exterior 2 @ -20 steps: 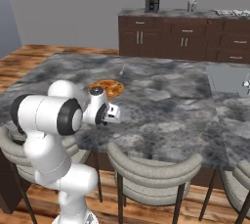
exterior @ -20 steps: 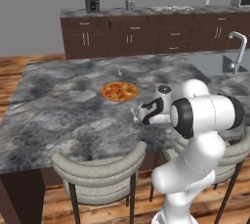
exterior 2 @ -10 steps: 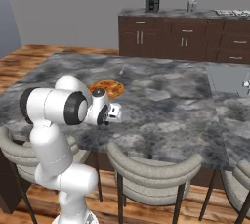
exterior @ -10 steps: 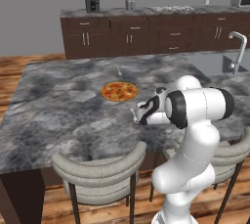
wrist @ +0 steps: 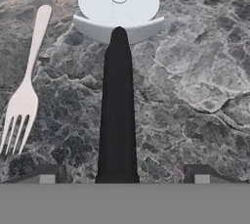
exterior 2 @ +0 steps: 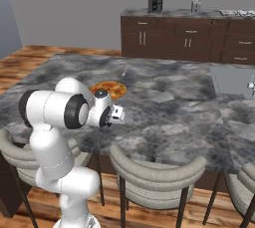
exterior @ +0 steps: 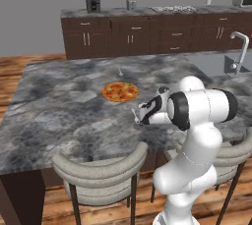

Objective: Take the pizza cutter from the drawer on the right and place it on the dining counter for cutting.

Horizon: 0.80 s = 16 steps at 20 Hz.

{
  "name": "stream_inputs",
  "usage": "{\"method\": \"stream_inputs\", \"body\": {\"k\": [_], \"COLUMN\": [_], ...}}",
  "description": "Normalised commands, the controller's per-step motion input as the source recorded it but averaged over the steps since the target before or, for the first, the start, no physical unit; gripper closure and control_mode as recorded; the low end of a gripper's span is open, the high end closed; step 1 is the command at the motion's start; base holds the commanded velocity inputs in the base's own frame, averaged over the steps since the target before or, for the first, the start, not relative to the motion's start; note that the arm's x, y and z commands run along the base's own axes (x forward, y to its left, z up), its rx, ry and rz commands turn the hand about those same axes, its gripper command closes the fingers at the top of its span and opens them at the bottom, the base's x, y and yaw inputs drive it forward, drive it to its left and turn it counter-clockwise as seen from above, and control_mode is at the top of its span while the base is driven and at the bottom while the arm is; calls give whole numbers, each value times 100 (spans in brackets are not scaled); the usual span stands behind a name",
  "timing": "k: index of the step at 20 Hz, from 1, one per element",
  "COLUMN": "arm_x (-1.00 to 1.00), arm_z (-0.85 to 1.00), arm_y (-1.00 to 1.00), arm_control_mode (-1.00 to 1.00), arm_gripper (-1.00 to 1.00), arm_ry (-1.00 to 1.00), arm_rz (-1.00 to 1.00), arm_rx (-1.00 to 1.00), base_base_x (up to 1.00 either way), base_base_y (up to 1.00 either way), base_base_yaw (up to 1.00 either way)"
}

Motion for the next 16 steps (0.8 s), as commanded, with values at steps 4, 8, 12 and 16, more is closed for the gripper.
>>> {"method": "stream_inputs", "body": {"k": [4, 8, 12, 16], "arm_x": [-6, -45, -97, -100], "arm_z": [70, 96, 86, 84], "arm_y": [-2, 0, 0, 0], "arm_control_mode": [-100, -100, -100, -100], "arm_gripper": [-100, -100, -100, -100], "arm_ry": [0, 0, 0, 0], "arm_rz": [0, -2, 0, 0], "arm_rx": [-1, -1, 0, 0], "base_base_x": [0, 0, 0, 0], "base_base_y": [0, 0, 0, 0], "base_base_yaw": [0, 0, 0, 0]}}
